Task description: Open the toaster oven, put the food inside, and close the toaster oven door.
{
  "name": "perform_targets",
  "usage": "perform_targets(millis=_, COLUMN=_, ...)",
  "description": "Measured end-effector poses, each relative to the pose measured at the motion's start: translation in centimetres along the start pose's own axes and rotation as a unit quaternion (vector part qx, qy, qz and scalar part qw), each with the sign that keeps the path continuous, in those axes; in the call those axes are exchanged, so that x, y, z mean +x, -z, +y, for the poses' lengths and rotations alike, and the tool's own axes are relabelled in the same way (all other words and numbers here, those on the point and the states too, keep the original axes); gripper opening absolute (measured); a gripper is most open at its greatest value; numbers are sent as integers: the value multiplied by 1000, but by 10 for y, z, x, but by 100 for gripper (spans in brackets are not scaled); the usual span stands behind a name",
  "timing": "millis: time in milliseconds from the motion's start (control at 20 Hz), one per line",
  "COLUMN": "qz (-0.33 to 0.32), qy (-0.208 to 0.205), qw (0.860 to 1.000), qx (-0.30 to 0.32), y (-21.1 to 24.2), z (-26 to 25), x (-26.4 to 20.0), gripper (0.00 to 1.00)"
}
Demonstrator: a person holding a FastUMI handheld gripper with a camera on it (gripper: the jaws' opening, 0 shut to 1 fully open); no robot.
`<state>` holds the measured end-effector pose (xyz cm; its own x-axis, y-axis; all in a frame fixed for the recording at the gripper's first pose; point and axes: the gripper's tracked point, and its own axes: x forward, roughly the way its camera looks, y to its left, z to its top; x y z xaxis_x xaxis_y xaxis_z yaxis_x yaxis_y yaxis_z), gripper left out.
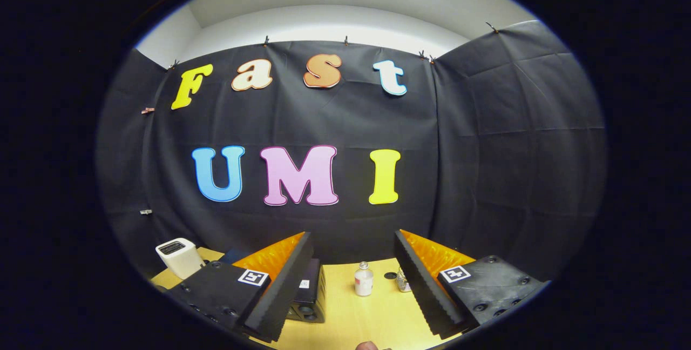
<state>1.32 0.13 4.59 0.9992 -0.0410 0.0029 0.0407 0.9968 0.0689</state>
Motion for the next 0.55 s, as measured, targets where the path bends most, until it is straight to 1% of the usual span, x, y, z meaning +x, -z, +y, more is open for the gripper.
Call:
perform_targets(millis=200, qz=-12, qy=-5, qw=1000, qx=-10, y=-13, z=-19, x=3, gripper=99)
perform_targets(millis=400, qz=-7, qy=-11, qw=1000, qx=8, y=-12, z=-31, x=8, gripper=99)
perform_targets(millis=550, qz=-5, qy=-11, qw=1000, qx=10, y=-5, z=-38, x=10, gripper=99)
